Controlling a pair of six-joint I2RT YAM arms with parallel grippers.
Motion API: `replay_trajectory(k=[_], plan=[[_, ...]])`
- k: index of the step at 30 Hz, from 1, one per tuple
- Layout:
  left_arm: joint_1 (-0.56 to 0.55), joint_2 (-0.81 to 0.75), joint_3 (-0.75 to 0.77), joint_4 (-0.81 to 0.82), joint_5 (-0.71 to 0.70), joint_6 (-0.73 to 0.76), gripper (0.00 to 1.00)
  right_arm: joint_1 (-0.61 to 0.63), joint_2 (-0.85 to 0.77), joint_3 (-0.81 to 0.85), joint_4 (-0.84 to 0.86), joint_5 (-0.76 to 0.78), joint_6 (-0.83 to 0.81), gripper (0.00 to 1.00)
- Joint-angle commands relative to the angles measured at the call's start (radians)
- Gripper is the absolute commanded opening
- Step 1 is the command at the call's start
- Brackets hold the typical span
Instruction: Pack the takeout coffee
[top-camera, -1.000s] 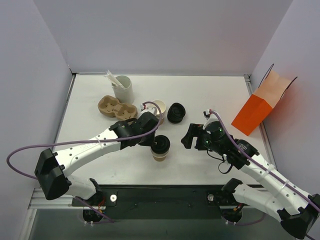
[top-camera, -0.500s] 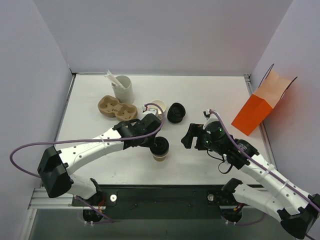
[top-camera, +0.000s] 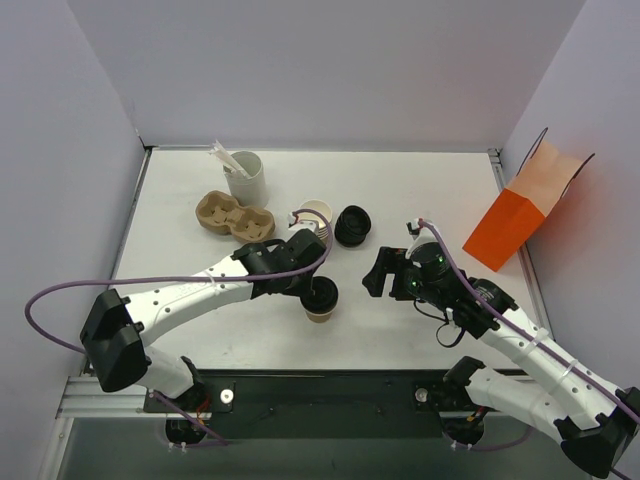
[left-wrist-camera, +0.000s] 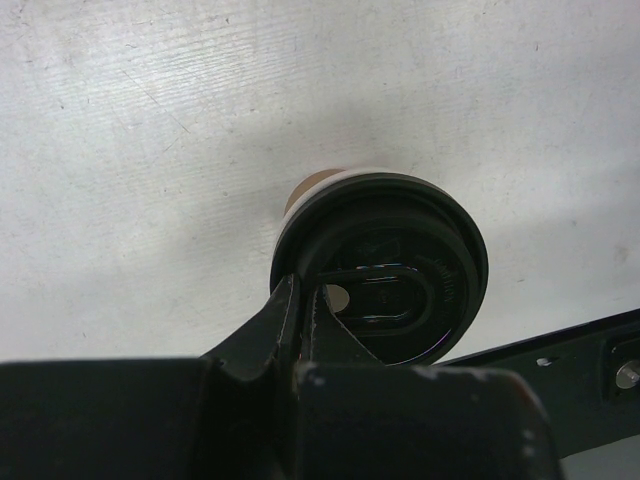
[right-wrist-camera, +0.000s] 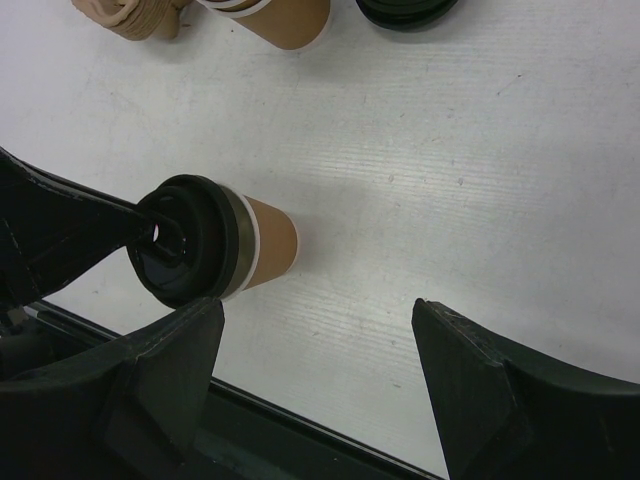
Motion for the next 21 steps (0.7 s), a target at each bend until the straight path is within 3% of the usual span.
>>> replay_trajectory(k=[1,11,21], plan=[[-0.008,0.011,0.005,-0.003,0.002,0.004,0.01,-0.006,0.007,0.004,0.000,0.010,-0.003,0.79],[-0.010,-0.005,0.018,-0.009,0.001,0.002,0.17,-0.006,0.012,0.002,0.006,0.003,0.006,0.79],[-0.010,-0.014,0.023,-0.018,-0.015,0.002,0.19,-0.008,0.015,0.001,0.009,-0.002,0.009,0.79]])
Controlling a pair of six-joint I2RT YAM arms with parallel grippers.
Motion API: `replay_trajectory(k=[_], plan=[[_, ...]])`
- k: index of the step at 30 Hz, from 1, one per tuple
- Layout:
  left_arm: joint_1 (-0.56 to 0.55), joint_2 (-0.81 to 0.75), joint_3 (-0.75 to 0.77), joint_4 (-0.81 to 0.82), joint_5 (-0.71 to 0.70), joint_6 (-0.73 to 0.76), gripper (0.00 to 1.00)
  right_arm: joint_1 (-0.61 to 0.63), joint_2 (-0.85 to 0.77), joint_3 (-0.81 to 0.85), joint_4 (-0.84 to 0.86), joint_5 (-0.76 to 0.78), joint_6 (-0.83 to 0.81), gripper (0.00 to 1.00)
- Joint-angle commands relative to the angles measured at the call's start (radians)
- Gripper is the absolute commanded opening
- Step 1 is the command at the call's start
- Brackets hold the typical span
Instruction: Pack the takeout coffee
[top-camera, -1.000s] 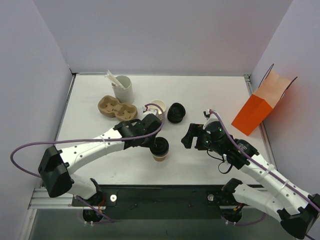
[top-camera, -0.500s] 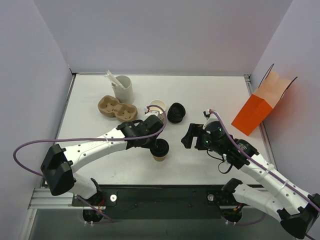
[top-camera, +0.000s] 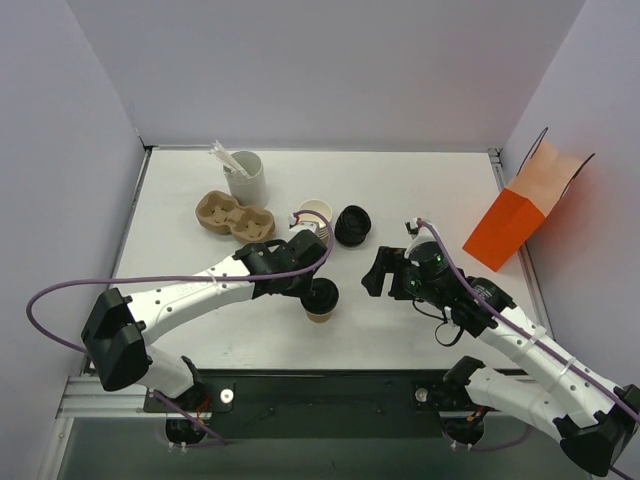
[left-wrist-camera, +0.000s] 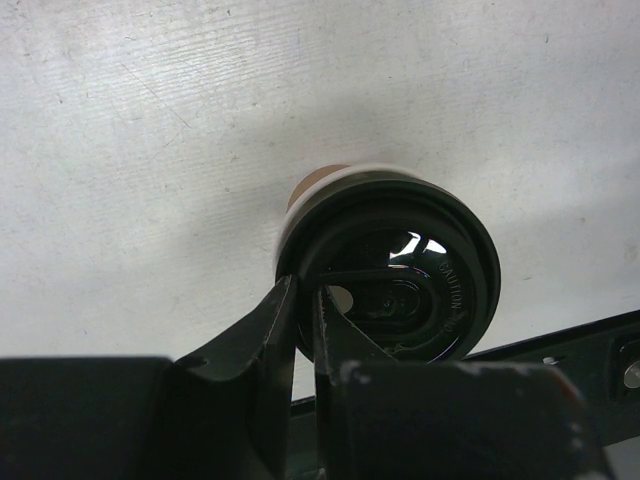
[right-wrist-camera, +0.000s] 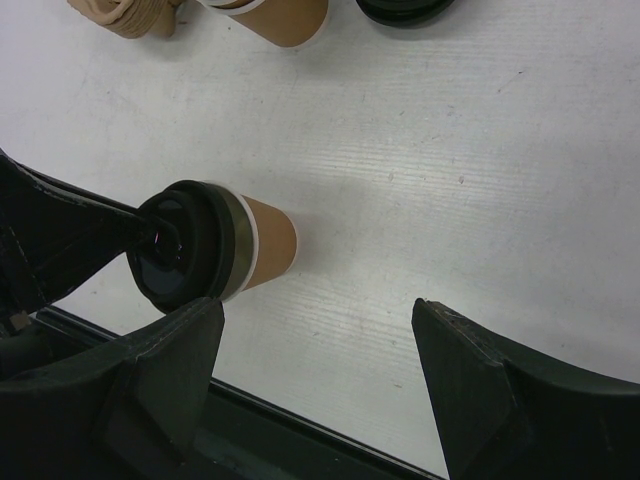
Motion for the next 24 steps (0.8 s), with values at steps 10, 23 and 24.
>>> replay_trajectory(k=[10,23,24], plan=[[-0.007,-0.021,0.033,-0.029,-0.025,0.014,0.24,-0.006,0.009,0.009,0.011,-0.001,0.003,0.79],[-0.007,-0.021,0.022,0.017,0.003,0.021,0.29,-0.006,0.009,0.015,0.011,-0.003,0.002,0.79],[-0.007,-0.021,0.019,0.023,0.003,0.021,0.29,-0.008,0.009,0.017,0.011,-0.003,0.000,0.79]])
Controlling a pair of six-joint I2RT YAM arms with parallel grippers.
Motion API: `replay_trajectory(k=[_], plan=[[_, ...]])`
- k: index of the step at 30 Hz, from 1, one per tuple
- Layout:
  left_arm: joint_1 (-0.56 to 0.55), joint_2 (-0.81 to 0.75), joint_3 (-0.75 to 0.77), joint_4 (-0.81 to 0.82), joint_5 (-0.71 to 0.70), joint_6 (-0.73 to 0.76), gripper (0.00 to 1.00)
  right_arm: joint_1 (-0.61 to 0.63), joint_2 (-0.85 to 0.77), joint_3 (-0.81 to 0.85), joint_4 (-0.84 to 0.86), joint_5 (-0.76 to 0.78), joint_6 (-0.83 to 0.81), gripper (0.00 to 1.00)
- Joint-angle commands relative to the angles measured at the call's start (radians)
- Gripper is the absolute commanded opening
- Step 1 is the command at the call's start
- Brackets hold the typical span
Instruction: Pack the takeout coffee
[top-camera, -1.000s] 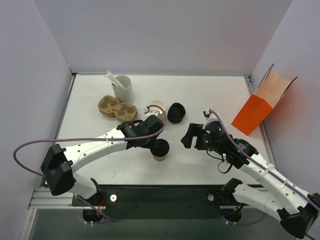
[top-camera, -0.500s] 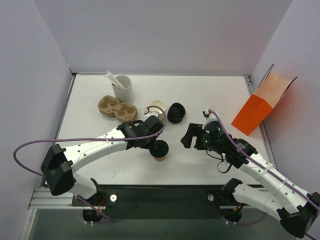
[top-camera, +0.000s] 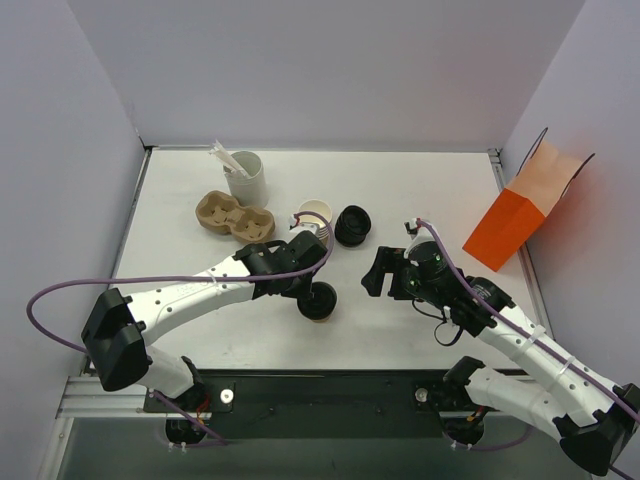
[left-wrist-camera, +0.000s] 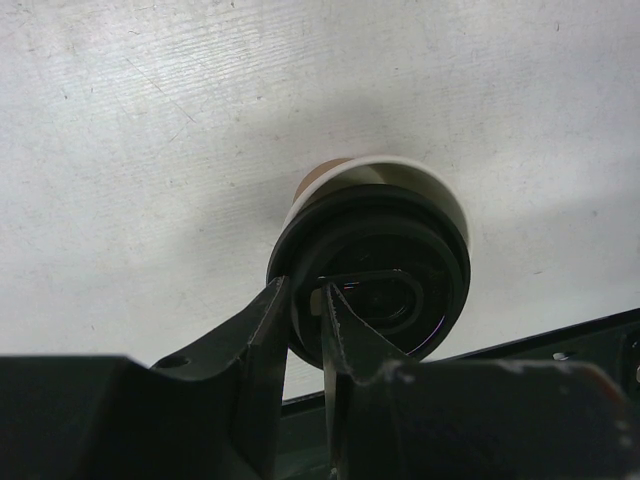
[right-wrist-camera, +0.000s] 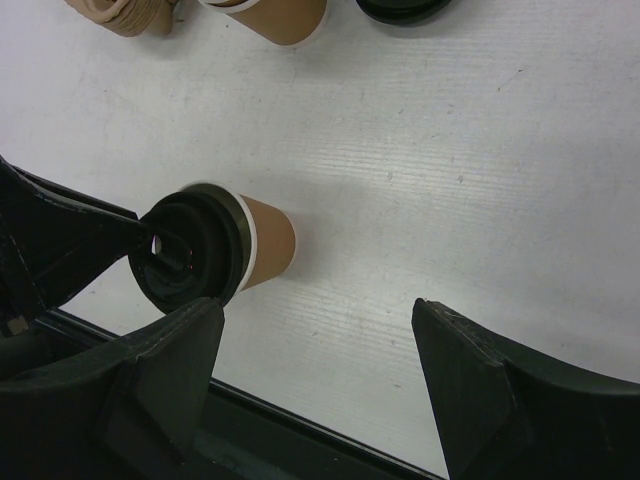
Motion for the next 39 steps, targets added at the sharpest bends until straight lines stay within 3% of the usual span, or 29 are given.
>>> replay_trajectory(k=[1,39], plan=[[-0.003,-0.023,0.018,0.043,0.006,0.010,0.29,-0.006,0.003,0.015,0.010,-0.003,0.003,0.79],[-0.003,-0.009,0.020,0.083,-0.047,0.047,0.15,-0.003,0.006,0.012,0.027,-0.046,0.009,0.79]])
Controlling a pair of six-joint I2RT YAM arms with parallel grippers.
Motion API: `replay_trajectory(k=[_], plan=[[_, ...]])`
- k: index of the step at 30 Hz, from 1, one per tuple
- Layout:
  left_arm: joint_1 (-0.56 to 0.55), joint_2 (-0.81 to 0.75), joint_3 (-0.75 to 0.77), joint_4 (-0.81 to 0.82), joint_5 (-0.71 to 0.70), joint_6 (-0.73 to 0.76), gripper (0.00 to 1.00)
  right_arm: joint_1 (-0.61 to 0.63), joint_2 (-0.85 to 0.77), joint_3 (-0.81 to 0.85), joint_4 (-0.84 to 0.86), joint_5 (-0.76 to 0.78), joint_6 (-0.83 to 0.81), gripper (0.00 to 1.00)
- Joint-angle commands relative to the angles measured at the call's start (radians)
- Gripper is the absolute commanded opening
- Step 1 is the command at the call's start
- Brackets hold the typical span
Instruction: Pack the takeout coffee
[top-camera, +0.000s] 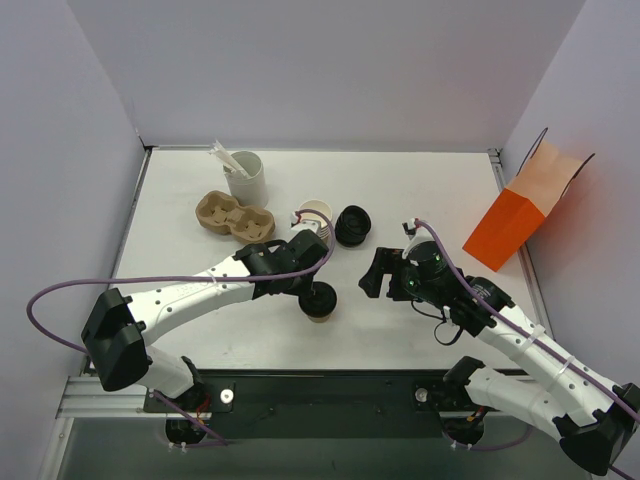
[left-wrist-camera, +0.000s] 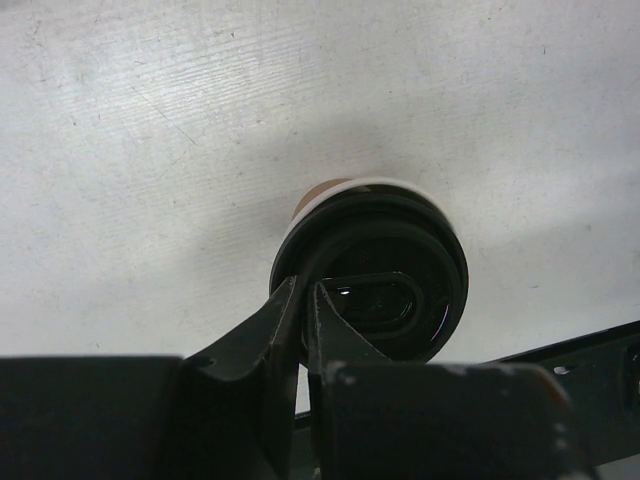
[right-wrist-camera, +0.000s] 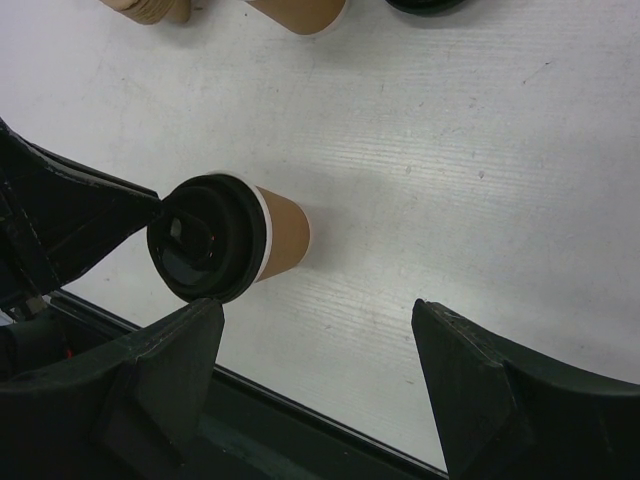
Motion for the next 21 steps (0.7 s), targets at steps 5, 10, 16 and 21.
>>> replay_trajectory(k=[5,10,16,21], plan=[[-0.003,-0.004,0.020,0.066,-0.024,0.034,0.15,-0.003,0.005,0.009,0.022,-0.008,0.006,0.79],[-0.005,-0.009,0.011,0.063,-0.016,0.026,0.18,-0.002,0.006,0.009,0.024,-0.013,0.006,0.79],[-0.003,-0.056,0.009,0.038,-0.031,0.011,0.30,0.003,0.017,-0.002,0.053,-0.046,0.015,0.79],[-0.003,-0.127,-0.017,0.029,-0.044,0.003,0.35,0.004,0.083,-0.025,0.145,-0.172,0.030,0.79]])
